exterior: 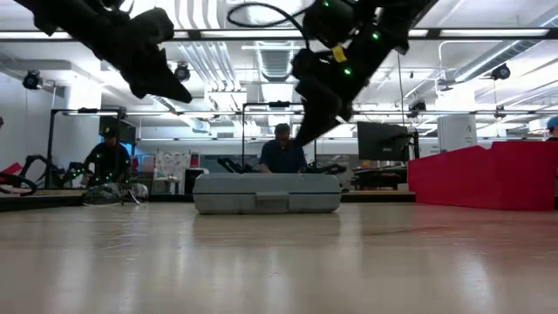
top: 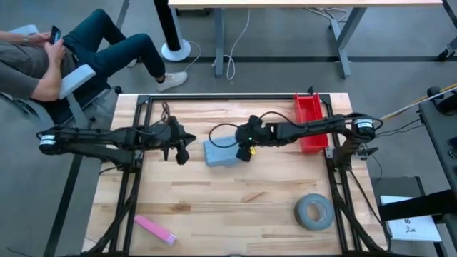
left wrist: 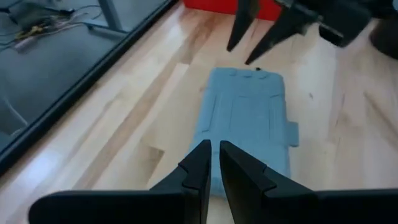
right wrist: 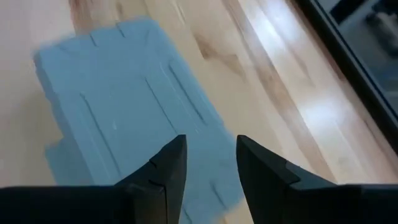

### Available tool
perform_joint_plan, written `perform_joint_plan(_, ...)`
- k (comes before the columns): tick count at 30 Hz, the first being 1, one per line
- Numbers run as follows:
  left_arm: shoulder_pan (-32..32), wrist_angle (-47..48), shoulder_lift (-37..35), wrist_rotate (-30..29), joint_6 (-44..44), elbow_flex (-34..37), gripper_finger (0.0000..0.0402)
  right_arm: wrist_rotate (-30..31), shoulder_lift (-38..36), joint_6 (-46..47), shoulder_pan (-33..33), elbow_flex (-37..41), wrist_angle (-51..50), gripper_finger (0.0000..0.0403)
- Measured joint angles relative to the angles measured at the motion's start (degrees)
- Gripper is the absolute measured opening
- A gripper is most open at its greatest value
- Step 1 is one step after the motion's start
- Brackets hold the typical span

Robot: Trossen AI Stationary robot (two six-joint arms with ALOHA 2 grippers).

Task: Prefit tool cases
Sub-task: Open the gray pre-fit tool case

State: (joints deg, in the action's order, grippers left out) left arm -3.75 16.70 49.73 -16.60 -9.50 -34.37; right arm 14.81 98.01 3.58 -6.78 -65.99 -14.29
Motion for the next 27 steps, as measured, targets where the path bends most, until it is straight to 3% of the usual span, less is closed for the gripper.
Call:
perform_joint_plan(5, 0.0, 3.1, -4.8, -0.9, -0.2, 0.0, 0.0039, -3.3, 2.7, -0.7, 0.8, -2.5, 0.1, 0.0126)
perform_joint_plan(12, 0.0, 6.6, -10.0, -0.9, -1.4, 0.0, 0.0039, -3.2, 8.6, -2.1, 2.9, -6.2, 0.2, 0.0129)
perform_joint_plan(27, 0.0, 10.9, -13.9, -1.0, -3.5, 0.0, 0.0039, -3.1, 17.5, -4.7, 3.5, -16.1, 1.3, 0.0117)
